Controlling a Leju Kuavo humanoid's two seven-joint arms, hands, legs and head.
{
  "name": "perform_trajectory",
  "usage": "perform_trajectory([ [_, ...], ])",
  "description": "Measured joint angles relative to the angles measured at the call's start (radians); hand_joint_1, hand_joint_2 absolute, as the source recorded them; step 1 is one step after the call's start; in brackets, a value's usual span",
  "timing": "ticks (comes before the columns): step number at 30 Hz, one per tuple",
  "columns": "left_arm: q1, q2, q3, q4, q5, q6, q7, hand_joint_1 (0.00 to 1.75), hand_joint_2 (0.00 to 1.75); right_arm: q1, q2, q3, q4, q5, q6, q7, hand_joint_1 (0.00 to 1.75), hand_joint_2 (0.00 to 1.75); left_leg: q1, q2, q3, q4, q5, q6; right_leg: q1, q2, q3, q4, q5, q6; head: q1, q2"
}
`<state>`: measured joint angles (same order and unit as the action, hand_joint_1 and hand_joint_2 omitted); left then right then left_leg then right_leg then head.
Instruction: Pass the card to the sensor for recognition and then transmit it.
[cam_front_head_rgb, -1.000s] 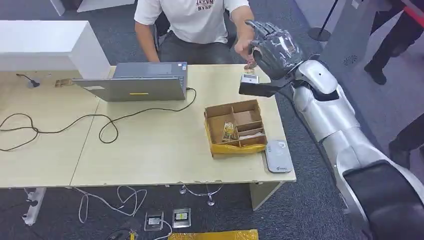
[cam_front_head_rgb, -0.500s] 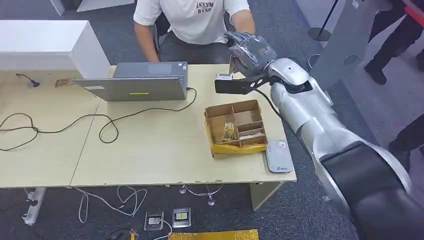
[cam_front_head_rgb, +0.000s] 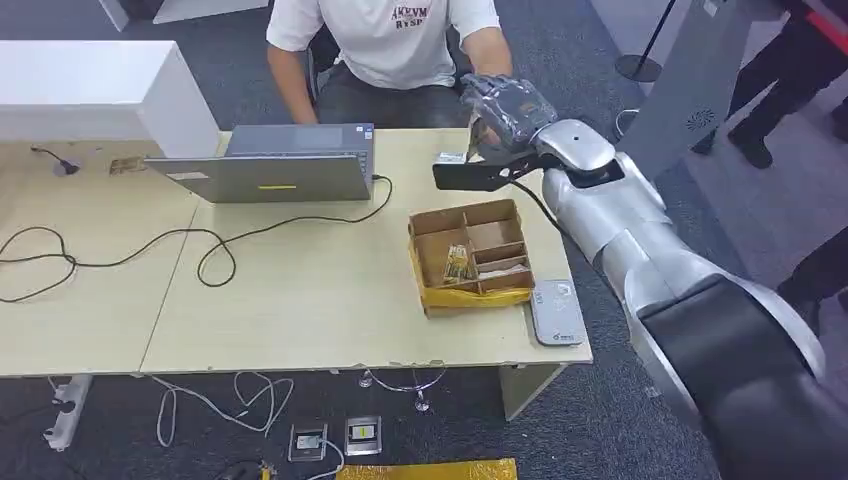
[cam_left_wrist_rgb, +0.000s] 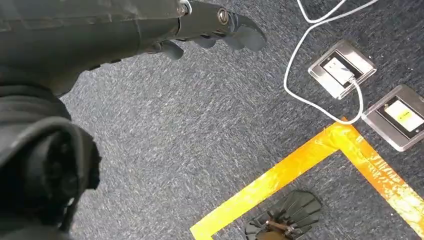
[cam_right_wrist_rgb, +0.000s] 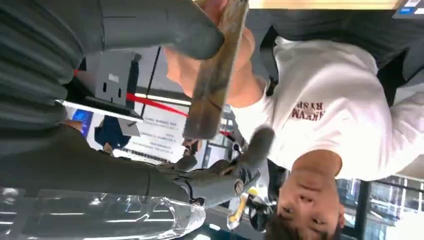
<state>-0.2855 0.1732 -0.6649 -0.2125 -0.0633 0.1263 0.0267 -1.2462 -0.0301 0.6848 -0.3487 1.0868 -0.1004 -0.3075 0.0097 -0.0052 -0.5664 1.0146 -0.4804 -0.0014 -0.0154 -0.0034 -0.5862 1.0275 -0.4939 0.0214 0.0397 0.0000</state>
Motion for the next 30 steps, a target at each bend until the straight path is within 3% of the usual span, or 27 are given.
perform_trajectory([
  [9,0.0,-0.001,0.0,0.0,-0.002,0.0,0.0,0.0,0.0,-0.01,-0.001,0.002,0.007,0.013,-0.024,-0.014,0.0,1.75,0.0,0.0,0.0,0.0,0.0,0.0,0.0,0.0,0.0,0.0,0.0,0.0,0.0,0.0],
  [10,0.002,-0.001,0.0,0.0,0.0,0.004,0.0,0.0,0.0,-0.018,-0.002,0.004,0.01,0.018,-0.052,-0.031,0.0,0.0,0.0,0.0,0.0,0.0,0.0,0.0,0.0,0.0,0.0,0.0,0.0,0.0,0.0,0.0],
  [12,0.024,-0.003,0.001,0.0,0.026,0.059,-0.031,0.0,0.0,-0.072,-0.038,0.01,0.01,-0.026,-0.237,-0.117,0.0,0.0,0.0,0.001,0.0,0.0,0.0,0.0,0.0,0.0,-0.001,0.0,0.0,0.0,-0.001,0.0],
  [16,0.057,-0.003,0.002,0.001,0.049,0.088,-0.063,0.0,0.0,-0.091,-0.102,-0.008,0.009,-0.075,-0.362,-0.171,0.0,0.0,0.0,0.0,0.0,0.0,0.0,0.0,0.0,0.0,-0.001,-0.001,0.0,0.0,0.0,0.0],
  [22,0.109,-0.006,0.018,0.001,0.119,0.123,-0.098,0.0,0.0,-0.074,-0.227,-0.059,0.009,-0.133,-0.475,-0.172,0.0,0.0,-0.001,0.0,0.0,0.0,-0.001,0.0,-0.001,0.0,0.0,-0.003,0.0,0.0,0.0,0.0],
  [30,0.15,-0.015,0.06,0.002,0.188,0.148,-0.114,0.0,0.0,0.04,-0.398,-0.14,0.008,-0.193,-0.557,-0.088,0.0,0.0,-0.001,0.0,0.0,0.001,-0.001,0.001,0.0,-0.001,0.0,-0.003,0.0,0.0,0.0,0.0],
])
